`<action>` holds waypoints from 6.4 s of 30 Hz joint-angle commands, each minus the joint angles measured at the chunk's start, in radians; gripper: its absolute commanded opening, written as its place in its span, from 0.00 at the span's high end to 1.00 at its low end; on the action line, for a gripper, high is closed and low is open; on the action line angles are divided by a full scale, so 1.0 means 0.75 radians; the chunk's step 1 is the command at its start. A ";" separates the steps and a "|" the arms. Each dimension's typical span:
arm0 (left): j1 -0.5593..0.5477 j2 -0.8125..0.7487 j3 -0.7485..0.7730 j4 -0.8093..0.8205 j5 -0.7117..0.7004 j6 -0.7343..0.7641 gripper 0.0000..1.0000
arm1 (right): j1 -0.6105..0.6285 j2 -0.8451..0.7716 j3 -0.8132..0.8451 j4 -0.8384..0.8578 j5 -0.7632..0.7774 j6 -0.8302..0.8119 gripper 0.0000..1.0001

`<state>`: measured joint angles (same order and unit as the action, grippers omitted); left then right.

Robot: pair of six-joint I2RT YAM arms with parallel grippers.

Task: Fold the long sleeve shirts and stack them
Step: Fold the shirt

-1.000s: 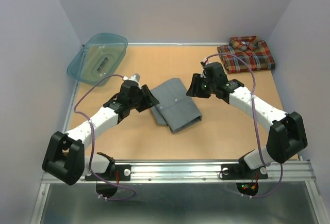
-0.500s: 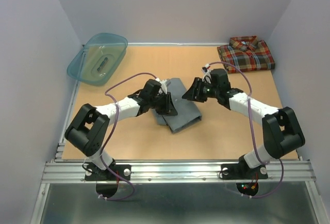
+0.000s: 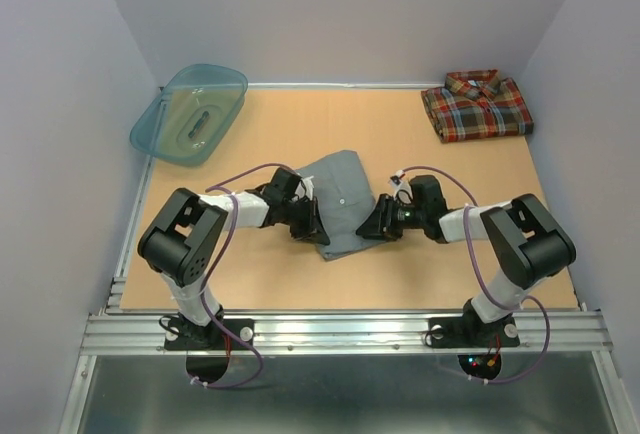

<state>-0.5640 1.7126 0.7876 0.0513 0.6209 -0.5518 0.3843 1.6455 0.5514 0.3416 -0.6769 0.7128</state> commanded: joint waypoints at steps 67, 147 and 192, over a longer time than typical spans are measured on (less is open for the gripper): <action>0.138 0.036 -0.099 0.500 -0.243 -0.279 0.83 | -0.136 0.526 0.208 0.832 -0.114 0.397 0.30; 0.171 -0.177 -0.036 -0.066 -0.241 0.069 0.71 | -0.140 0.122 -0.212 0.743 -0.202 0.273 0.29; 0.139 -0.465 0.024 -0.398 -0.529 0.042 0.27 | 0.009 -0.026 0.813 -0.680 0.800 -0.768 0.48</action>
<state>-0.4385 1.3666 0.7723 -0.2234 0.2737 -0.4896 0.4107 1.5162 1.0336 -0.0982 -0.2058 0.2588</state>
